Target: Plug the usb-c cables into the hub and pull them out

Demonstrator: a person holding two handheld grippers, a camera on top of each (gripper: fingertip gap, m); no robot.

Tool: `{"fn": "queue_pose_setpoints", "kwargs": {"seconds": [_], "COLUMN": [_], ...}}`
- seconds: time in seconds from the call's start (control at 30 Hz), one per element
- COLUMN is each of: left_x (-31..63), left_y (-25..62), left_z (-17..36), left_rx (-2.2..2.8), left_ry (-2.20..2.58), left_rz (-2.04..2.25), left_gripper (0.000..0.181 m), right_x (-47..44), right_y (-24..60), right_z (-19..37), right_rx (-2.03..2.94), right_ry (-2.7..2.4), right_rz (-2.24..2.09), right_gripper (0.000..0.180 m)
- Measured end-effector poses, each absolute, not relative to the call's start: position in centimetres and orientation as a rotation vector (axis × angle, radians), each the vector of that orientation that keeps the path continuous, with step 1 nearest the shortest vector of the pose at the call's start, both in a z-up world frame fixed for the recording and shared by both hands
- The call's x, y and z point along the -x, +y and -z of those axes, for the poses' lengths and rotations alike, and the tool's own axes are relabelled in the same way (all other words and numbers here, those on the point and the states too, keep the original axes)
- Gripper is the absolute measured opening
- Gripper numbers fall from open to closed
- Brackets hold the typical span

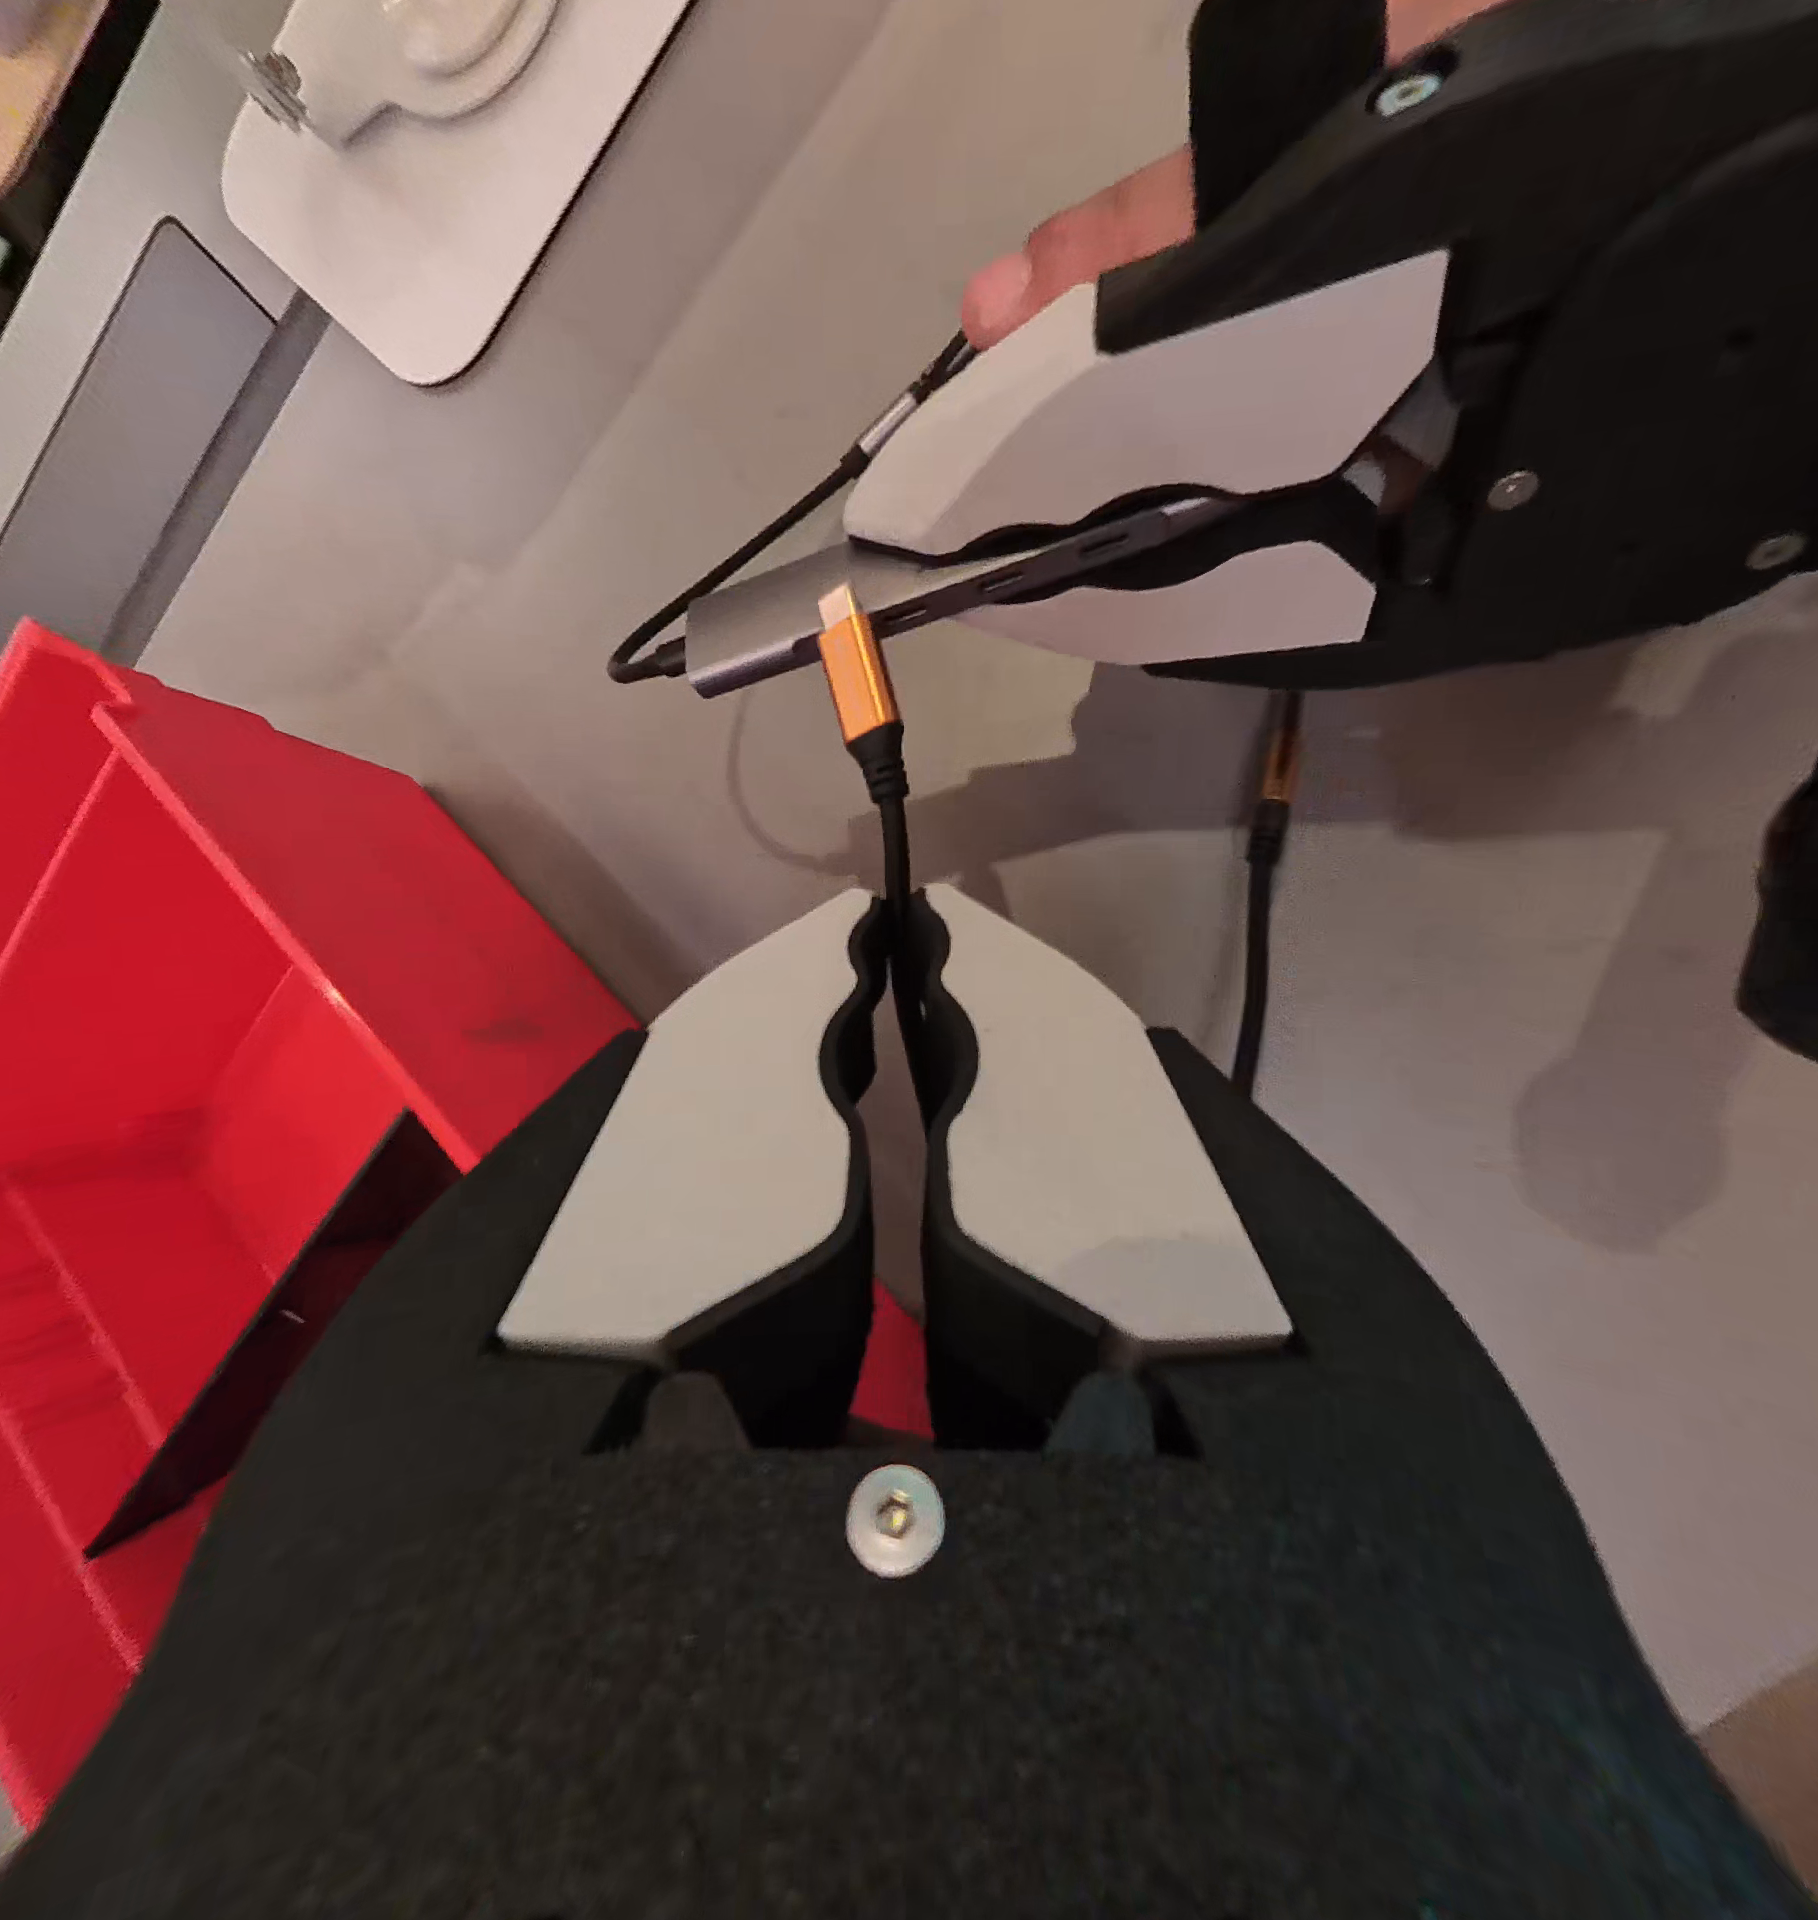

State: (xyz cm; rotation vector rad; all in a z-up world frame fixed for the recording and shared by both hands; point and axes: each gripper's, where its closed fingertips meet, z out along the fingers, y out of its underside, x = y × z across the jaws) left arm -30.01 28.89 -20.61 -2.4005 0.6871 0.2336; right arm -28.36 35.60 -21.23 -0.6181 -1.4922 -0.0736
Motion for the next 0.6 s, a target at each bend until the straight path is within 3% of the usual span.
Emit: {"fn": "queue_pose_setpoints", "kwargs": {"seconds": [0.6], "left_x": [29.87], "left_y": [28.38], "left_z": [21.51], "left_rx": [2.412], "left_ry": [0.799], "left_rz": [-0.324], "left_gripper": [0.003], "right_x": [28.62], "right_y": [35.85], "right_z": [22.02], "right_rx": [0.614], "right_ry": [-1.529], "right_rz": [0.114], "right_gripper": [0.009]}}
